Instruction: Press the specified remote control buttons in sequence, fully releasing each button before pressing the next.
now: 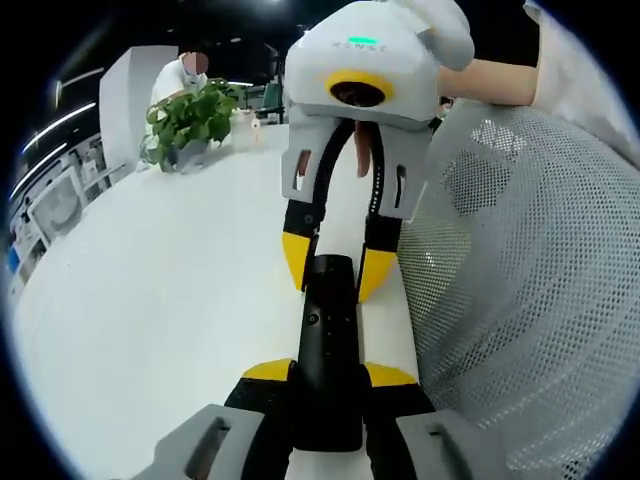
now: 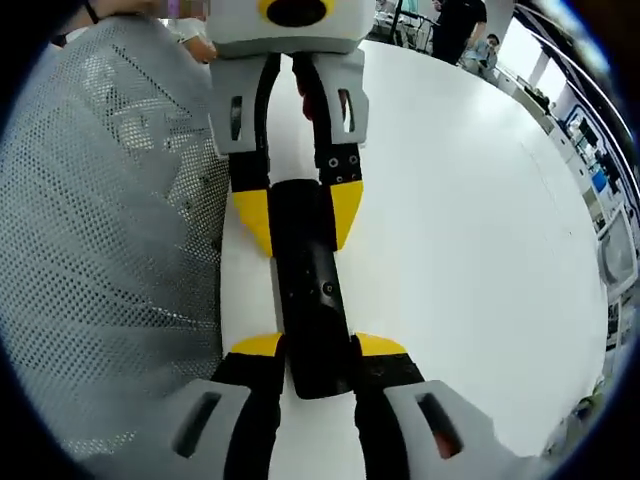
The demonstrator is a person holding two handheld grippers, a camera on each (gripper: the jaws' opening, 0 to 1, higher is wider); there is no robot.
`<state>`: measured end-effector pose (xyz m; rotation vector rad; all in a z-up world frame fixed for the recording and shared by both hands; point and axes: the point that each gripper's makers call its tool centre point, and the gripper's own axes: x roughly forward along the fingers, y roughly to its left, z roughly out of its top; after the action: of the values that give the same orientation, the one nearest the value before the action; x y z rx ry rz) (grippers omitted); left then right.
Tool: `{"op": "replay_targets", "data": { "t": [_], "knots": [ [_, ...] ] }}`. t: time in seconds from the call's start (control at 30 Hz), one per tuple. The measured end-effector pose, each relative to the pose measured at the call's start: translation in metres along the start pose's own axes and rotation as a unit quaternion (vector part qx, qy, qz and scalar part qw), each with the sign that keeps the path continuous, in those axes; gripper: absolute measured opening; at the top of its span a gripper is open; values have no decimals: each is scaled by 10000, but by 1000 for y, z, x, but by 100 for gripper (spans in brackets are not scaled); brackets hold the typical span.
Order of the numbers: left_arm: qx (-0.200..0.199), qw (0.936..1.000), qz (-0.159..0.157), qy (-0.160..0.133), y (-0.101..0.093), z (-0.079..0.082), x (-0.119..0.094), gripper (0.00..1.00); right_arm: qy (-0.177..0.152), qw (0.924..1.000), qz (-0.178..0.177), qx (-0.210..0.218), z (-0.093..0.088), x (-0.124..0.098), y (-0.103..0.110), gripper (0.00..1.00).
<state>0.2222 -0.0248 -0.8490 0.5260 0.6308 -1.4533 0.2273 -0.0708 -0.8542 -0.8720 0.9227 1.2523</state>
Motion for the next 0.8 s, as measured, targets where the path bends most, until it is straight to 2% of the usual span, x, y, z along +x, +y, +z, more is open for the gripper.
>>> {"op": "replay_targets", "data": {
  "t": [0.27,0.47,0.67,0.8],
  "knots": [
    [-62,10000,-2,-30,0,0,-1,26,-13,9998,28,180,-6,-2,-2,26],
    [-404,9988,-28,-269,1,1,-2,26,12,9997,32,228,-7,-1,-2,26],
    [-454,9986,30,-270,0,2,-2,26,-17,9995,63,293,-7,-1,-2,26],
    [-963,9945,51,-405,2,5,-2,27,-42,9995,77,313,-8,-1,-2,26]
  ]
}}
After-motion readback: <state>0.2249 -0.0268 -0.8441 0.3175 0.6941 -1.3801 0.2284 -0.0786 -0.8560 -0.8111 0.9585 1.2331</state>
